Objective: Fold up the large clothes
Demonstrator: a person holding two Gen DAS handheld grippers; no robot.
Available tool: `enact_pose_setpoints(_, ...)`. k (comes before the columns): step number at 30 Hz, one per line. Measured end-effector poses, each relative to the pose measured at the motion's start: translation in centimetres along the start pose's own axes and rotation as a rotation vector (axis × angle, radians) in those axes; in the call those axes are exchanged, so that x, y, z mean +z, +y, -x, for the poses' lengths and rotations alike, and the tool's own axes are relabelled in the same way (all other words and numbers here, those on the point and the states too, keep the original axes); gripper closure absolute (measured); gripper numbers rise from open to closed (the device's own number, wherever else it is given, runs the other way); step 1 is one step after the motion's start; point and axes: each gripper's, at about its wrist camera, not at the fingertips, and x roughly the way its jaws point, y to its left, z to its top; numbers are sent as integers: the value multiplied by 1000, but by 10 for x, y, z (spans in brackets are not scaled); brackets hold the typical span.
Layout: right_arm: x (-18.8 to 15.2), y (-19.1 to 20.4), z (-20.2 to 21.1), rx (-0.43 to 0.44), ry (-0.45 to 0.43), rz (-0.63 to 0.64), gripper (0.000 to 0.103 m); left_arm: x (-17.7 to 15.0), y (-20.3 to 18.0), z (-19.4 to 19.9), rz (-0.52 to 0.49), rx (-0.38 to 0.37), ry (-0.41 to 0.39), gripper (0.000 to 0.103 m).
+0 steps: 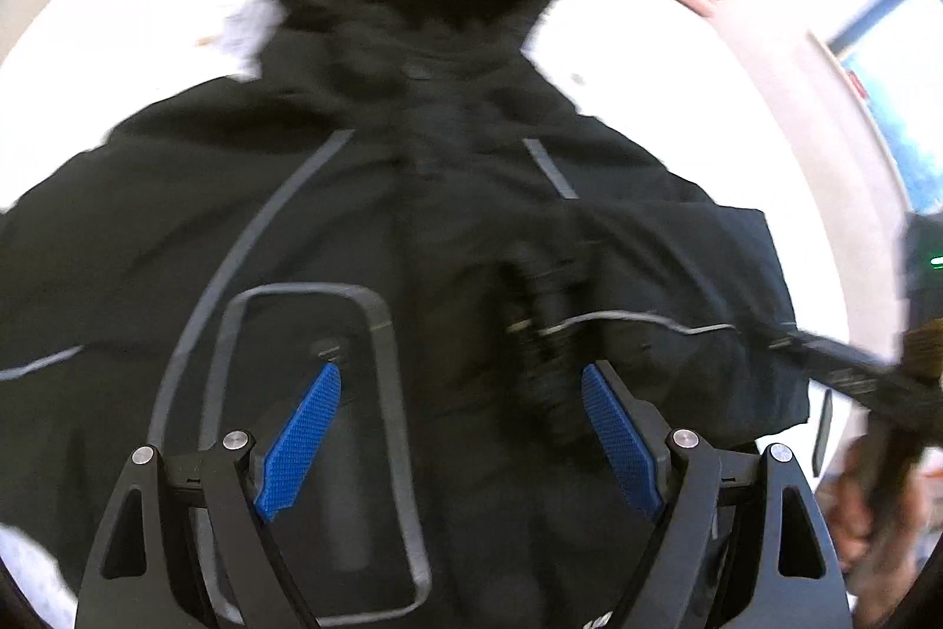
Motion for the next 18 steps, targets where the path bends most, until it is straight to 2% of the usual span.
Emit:
enact_pose_setpoints(3,-2,-13,-58,-9,116,-18,61,5,-20,-19,-57,7,24,18)
enact_pose_setpoints(8,-3,-17,-58,33,101,8,61,9,-25,-50,-43,-31,88,18)
enact_pose_setpoints(10,-3,-26,-56,69,102,10,61,9,-26,-54,-28,-35,78,23)
enact_pose_setpoints(11,-1,-29,-55,86,107,14,61,10,-27,-55,-27,-28,61,39)
enact_pose_setpoints(12,1,-31,-55,95,112,19,61,10,-28,-57,-25,-30,60,67)
enact_pose_setpoints(13,1,-34,-56,99,114,23,61,10,-28,-60,-22,-52,72,79)
enact_pose_setpoints(14,3,-38,-56,103,116,26,61,9,-29,-60,-10,-66,80,81)
enact_pose_setpoints(18,8,-43,-50,119,123,28,58,7,-40,-47,-29,-38,31,84)
